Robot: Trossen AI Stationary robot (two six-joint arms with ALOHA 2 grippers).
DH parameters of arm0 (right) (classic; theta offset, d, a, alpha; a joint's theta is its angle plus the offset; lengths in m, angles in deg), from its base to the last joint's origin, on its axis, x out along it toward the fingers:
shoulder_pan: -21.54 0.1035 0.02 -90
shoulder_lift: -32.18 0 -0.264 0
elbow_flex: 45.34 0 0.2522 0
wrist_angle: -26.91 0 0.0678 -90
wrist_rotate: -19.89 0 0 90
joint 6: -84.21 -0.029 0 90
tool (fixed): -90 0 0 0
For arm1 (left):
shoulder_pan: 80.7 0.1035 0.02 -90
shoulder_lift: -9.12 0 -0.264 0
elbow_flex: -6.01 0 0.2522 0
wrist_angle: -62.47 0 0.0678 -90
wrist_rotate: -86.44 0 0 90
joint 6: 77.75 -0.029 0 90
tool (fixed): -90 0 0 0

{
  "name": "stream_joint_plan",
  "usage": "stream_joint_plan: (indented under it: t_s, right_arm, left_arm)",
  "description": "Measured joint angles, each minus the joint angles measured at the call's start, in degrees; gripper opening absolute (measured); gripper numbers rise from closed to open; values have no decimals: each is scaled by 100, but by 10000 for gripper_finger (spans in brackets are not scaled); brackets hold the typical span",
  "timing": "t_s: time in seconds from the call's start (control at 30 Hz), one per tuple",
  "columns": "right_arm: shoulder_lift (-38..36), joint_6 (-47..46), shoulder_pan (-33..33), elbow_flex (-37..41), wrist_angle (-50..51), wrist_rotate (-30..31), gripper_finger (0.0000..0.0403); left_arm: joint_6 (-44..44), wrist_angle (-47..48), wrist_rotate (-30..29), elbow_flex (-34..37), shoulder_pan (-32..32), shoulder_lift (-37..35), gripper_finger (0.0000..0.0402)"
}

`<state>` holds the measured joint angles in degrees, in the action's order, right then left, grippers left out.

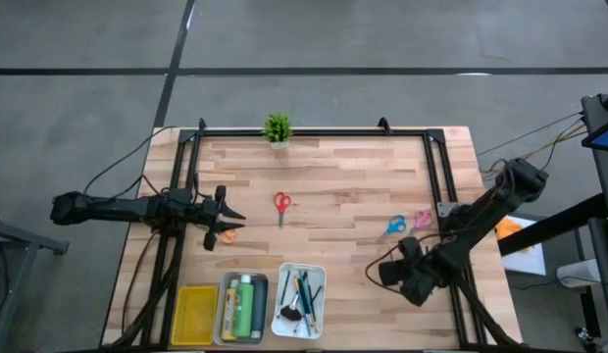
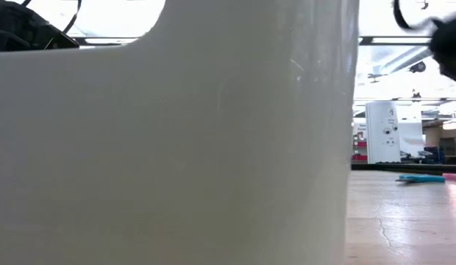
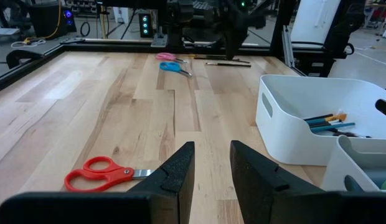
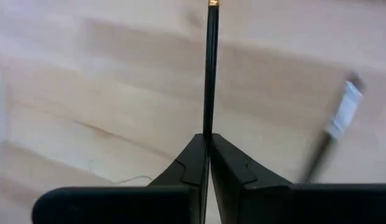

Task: Pick & Place Paint Supplies
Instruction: Put the black paint brush into the white bin

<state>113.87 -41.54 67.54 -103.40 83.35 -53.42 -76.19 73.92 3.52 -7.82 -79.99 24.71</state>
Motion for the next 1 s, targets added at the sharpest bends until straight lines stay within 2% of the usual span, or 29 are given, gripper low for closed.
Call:
stream_joint_plan:
  t_s: [0.23,0.4,0.6,0.8,1.0]
  right_arm:
    - [-561,1265,0,-28,-883,2007,13]
    - [-677,2516,-12,-28,-2054,2684,12]
    - [-351,4316,-155,-37,-4295,2966,12]
    - [564,5277,-394,-126,-6597,2973,12]
    - [1593,5121,-571,-746,-6786,2702,12]
  left_arm:
    - [0,2,-1,0,0,0,104]
    - [2,0,-2,0,0,0,104]
    - [1,2,-1,0,0,0,104]
    - [1,0,0,0,0,0,104]
    - [0,2,-2,0,0,0,104]
